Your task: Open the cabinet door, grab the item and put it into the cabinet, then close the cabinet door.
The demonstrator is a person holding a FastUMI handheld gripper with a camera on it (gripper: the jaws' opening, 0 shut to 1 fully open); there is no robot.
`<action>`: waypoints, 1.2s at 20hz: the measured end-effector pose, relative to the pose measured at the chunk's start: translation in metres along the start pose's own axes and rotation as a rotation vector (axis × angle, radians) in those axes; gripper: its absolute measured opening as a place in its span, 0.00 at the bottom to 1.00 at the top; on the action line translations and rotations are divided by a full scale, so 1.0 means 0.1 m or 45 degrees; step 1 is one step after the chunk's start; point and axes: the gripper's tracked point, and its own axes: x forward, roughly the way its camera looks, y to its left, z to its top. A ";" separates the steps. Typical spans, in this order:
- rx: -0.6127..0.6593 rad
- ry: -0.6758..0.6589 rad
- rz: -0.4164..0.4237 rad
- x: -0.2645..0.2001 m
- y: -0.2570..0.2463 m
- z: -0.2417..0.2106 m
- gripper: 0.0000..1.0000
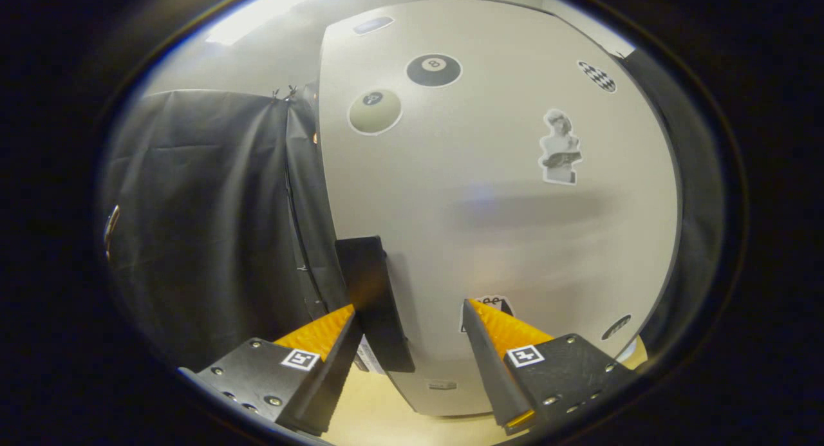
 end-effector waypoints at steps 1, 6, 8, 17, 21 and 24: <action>-0.003 0.000 0.000 0.00 0.00 0.00 0.90; 0.003 -0.001 0.007 0.00 0.01 0.00 0.90; 0.004 0.000 0.010 0.01 0.01 0.00 0.90; 0.006 -0.008 0.014 0.02 0.01 0.01 0.87; -0.006 -0.024 0.004 0.05 0.00 0.03 0.87; -0.014 -0.034 -0.002 0.06 -0.01 0.03 0.87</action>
